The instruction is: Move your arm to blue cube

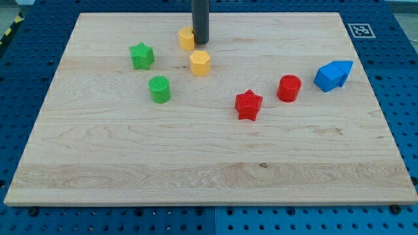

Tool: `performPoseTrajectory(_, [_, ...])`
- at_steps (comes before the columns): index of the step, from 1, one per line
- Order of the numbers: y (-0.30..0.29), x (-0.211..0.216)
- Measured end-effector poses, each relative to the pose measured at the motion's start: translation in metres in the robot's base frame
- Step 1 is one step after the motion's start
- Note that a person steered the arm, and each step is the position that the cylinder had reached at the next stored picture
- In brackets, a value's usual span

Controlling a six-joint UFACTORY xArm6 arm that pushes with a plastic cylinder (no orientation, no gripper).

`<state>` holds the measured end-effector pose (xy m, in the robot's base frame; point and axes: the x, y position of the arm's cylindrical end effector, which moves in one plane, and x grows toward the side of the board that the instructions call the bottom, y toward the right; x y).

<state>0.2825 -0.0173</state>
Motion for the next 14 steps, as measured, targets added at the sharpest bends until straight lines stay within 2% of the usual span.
performPoseTrajectory(1, [0.049,0.000])
performPoseTrajectory(3, [0.197,0.000])
performPoseTrajectory(4, [0.277,0.016])
performPoseTrajectory(5, [0.341,0.068])
performPoseTrajectory(6, [0.361,0.112])
performPoseTrajectory(14, [0.314,0.143])
